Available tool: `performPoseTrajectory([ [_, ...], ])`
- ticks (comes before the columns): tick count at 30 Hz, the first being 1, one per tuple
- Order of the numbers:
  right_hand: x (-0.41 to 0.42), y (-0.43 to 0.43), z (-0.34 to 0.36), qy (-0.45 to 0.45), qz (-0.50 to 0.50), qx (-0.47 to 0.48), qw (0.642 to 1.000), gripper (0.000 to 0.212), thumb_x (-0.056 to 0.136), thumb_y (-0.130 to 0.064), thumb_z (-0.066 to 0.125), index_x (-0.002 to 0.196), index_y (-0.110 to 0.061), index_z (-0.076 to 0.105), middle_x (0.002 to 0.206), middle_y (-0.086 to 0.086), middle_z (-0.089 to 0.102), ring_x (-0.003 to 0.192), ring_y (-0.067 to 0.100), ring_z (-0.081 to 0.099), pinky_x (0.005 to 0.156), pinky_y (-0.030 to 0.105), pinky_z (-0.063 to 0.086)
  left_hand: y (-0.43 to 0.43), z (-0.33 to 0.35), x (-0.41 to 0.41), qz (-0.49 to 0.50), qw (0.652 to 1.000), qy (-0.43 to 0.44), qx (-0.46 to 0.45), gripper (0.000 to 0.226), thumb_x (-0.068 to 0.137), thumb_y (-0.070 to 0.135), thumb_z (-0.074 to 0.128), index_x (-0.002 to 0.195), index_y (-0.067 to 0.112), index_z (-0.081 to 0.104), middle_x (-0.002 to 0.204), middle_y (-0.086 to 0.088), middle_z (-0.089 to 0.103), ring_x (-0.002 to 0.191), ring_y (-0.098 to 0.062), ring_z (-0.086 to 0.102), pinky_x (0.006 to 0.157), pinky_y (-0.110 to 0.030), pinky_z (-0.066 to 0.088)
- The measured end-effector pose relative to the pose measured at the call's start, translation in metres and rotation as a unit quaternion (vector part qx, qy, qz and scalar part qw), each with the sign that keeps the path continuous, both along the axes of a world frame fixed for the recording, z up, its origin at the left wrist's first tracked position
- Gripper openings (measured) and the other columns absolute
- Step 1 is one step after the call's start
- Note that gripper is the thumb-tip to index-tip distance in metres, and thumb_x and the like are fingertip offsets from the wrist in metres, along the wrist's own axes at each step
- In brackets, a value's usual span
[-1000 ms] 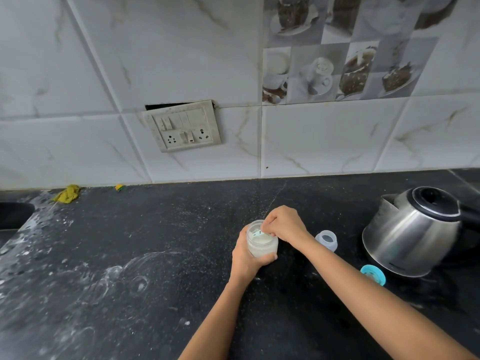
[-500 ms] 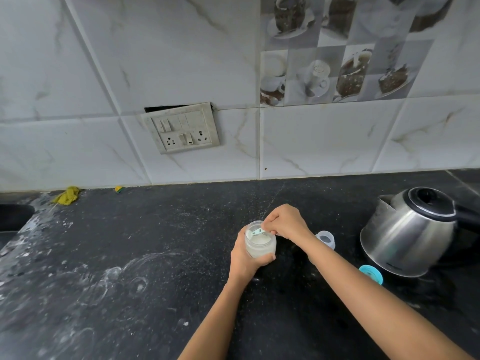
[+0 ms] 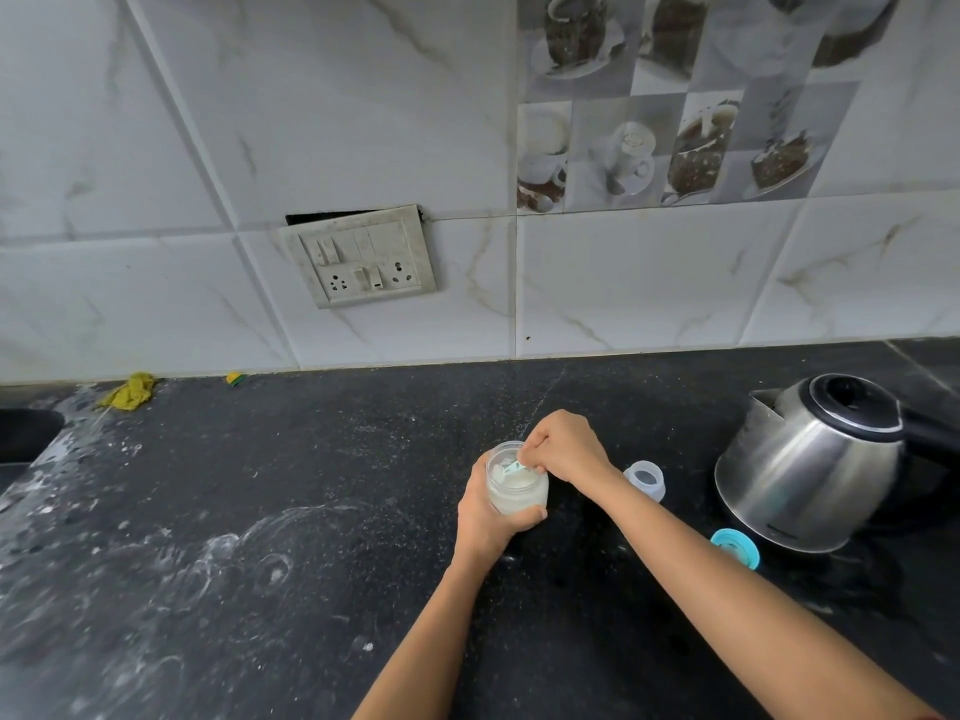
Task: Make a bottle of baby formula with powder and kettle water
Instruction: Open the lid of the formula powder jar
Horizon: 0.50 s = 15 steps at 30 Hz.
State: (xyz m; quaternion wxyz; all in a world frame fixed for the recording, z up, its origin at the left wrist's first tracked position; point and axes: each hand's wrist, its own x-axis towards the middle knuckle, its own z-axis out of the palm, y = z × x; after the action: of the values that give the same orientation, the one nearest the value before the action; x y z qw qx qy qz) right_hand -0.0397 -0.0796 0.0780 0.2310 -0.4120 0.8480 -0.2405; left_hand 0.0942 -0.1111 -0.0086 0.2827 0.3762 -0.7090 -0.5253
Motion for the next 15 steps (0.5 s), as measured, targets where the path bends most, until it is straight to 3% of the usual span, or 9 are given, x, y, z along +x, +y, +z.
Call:
performPoseTrajectory([
  [4, 0.012, -0.009, 0.004, 0.041, 0.007, 0.022, 0.999, 0.008, 0.078, -0.011, 0.069, 0.077, -0.007, 0.075, 0.074, 0.009, 0.072, 0.070, 0.020, 0.070, 0.070, 0.034, 0.058, 0.000, -0.001, -0.001, 0.002, 1.000, -0.007, 0.006, 0.083, 0.052, 0.027, 0.084, 0.122, 0.049, 0.046, 0.116, 0.023, 0.058, 0.105, 0.003, 0.056, 0.085, -0.022, 0.048],
  [10, 0.018, -0.021, 0.008, 0.017, 0.032, 0.028, 0.999, 0.009, 0.080, -0.012, 0.071, 0.086, -0.010, 0.078, 0.075, 0.004, 0.074, 0.077, 0.015, 0.070, 0.079, 0.030, 0.057, -0.001, -0.001, 0.000, 0.008, 1.000, -0.020, 0.020, 0.086, 0.051, 0.030, 0.084, 0.122, 0.052, 0.041, 0.112, 0.020, 0.060, 0.102, 0.001, 0.057, 0.082, -0.022, 0.050],
  [15, 0.014, -0.020, 0.008, 0.013, 0.020, 0.027, 0.999, 0.009, 0.080, -0.009, 0.072, 0.087, -0.010, 0.078, 0.077, 0.004, 0.073, 0.079, 0.016, 0.071, 0.075, 0.029, 0.058, -0.001, -0.002, 0.000, 0.005, 1.000, -0.019, 0.020, 0.087, 0.051, 0.029, 0.083, 0.122, 0.054, 0.041, 0.114, 0.021, 0.059, 0.103, 0.002, 0.056, 0.087, -0.027, 0.051],
])
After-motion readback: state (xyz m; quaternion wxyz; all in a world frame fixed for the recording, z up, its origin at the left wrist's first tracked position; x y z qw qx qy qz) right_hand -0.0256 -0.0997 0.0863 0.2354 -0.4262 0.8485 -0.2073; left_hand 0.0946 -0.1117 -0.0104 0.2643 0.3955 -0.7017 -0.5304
